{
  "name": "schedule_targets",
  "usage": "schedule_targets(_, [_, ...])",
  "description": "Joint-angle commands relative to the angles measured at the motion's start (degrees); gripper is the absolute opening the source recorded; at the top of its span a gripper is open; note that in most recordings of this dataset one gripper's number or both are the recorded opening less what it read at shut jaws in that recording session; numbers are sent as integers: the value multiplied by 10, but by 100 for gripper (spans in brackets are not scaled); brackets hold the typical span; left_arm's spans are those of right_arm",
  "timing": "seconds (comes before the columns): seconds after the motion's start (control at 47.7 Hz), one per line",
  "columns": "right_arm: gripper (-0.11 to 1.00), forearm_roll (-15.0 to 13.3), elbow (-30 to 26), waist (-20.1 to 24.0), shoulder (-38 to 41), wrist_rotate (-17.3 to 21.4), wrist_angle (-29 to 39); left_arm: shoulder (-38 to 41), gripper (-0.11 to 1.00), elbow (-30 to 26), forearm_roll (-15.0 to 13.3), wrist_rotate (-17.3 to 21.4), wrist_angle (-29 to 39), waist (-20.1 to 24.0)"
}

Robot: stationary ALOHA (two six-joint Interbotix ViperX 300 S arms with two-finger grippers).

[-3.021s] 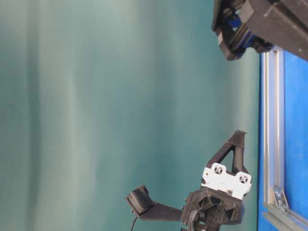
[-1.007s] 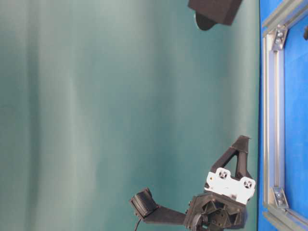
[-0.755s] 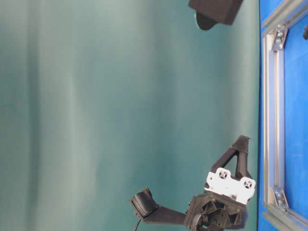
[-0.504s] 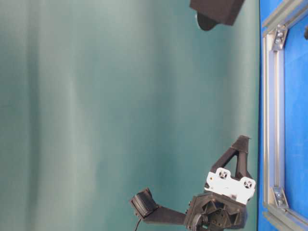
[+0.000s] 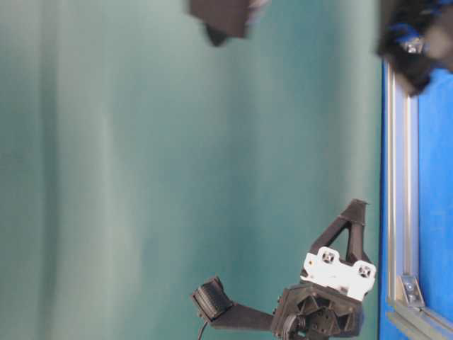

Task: Insert the wire through the string loop located on the right side.
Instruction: 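Close the right gripper on the cable just behind the USB plug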

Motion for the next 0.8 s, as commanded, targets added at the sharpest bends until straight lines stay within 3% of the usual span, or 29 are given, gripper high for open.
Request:
schedule_targets(0.0, [-4,1,-11,0,-37,-1,19,-19,0,-6,3,1,-6,2])
schedule_targets(0.776, [-4,3,-12,-2,-47,-1,27,-20,0,-4,3,0,-7,2])
